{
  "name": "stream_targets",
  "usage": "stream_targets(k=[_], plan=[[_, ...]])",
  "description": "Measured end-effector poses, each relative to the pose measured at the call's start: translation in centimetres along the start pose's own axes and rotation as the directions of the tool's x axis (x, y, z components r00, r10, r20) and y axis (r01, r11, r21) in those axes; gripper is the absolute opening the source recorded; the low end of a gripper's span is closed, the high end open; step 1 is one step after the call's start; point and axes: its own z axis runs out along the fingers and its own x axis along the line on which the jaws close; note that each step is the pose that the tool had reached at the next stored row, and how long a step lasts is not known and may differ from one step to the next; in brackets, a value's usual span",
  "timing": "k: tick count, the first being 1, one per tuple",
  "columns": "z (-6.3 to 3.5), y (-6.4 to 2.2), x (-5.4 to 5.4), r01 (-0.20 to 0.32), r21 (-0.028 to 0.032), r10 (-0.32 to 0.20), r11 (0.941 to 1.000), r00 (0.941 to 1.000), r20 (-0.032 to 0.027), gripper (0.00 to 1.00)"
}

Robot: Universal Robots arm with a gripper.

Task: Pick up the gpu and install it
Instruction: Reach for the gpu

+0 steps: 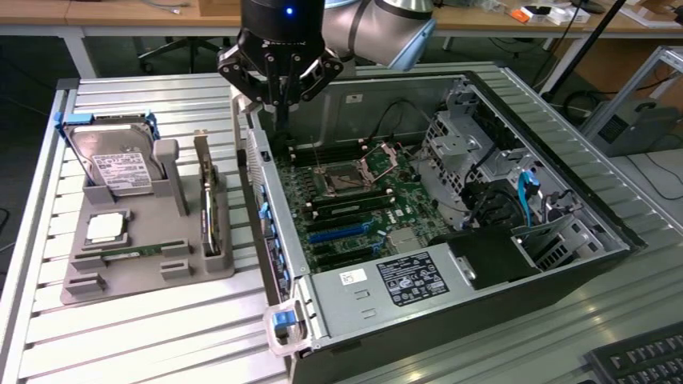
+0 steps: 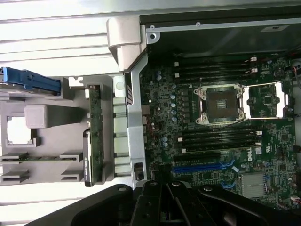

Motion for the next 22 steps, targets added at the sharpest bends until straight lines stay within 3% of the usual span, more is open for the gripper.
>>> stream_targets(k=[22], plan=[[0.01,-0.06,0.8,0.0,0.0,0.0,1.0,1.0,0.0,0.11]])
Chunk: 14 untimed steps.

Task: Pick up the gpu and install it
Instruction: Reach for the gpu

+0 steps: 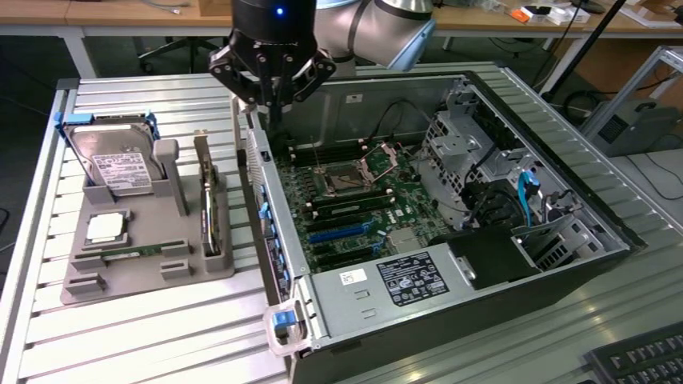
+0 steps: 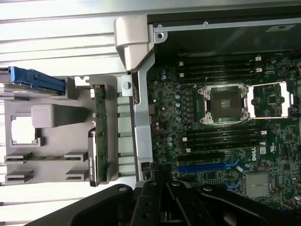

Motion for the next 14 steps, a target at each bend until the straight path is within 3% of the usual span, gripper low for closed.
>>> stream_targets(k=[14], plan=[[0.0,-0.04,0.55,0.0,0.0,0.0,1.0,1.0,0.0,0.11]])
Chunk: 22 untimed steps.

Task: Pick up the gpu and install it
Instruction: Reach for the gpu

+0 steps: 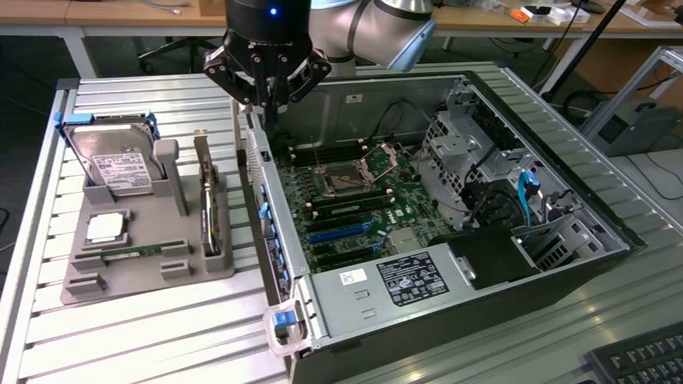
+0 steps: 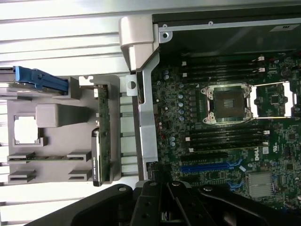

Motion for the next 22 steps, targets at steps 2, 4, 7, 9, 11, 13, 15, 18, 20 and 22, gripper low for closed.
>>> stream_targets(k=[2,4,7,9,11,13,15,18,20,22], plan=[[0.0,0.0,0.1,0.0,0.0001,0.0,1.0,1.0,-0.0001,0.11],[0.0,-0.01,0.1,0.0,0.0,0.0,1.0,1.0,0.0,0.11],[0.0,-0.02,0.2,0.0,0.0,0.0,1.0,1.0,0.0,0.11],[0.0,-0.02,0.3,0.0,0.0,0.0,1.0,1.0,0.0,0.11],[0.0,-0.03,0.4,0.0,0.0,0.0,1.0,1.0,-0.0001,0.11],[0.01,-0.03,0.5,0.0,0.0,0.0,1.0,1.0,0.0,0.11],[0.01,-0.04,0.5,0.0,0.0,0.0,1.0,1.0,0.0,0.11],[0.01,-0.06,0.8,0.0,0.0,0.0,1.0,1.0,0.0,0.11],[0.0,-0.09,1.1,0.0,0.0,0.0,1.0,1.0,0.0,0.11],[0.0,-0.1,1.3,0.0,0.0,0.0,1.0,1.0,0.0,0.11]])
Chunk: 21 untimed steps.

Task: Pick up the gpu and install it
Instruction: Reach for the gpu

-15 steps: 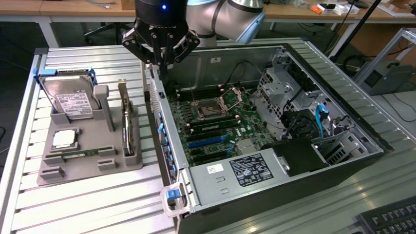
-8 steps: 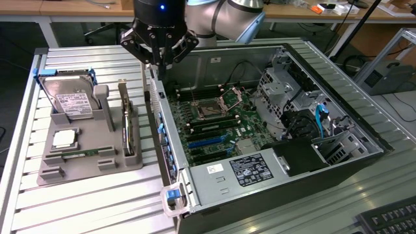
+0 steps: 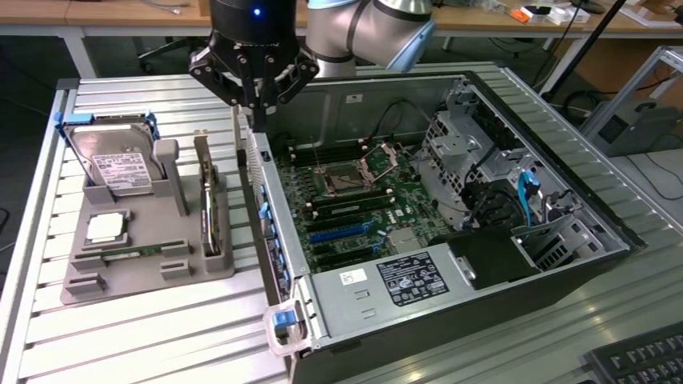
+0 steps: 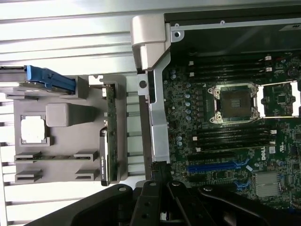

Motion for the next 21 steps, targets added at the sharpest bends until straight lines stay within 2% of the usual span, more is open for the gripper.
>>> stream_targets(k=[10,21], plan=[[0.02,-0.16,2.1,0.0,0.0,0.0,1.0,1.0,0.0001,0.11],[0.03,-0.24,3.2,0.0,0.0,0.0,1.0,1.0,0.0,0.11]])
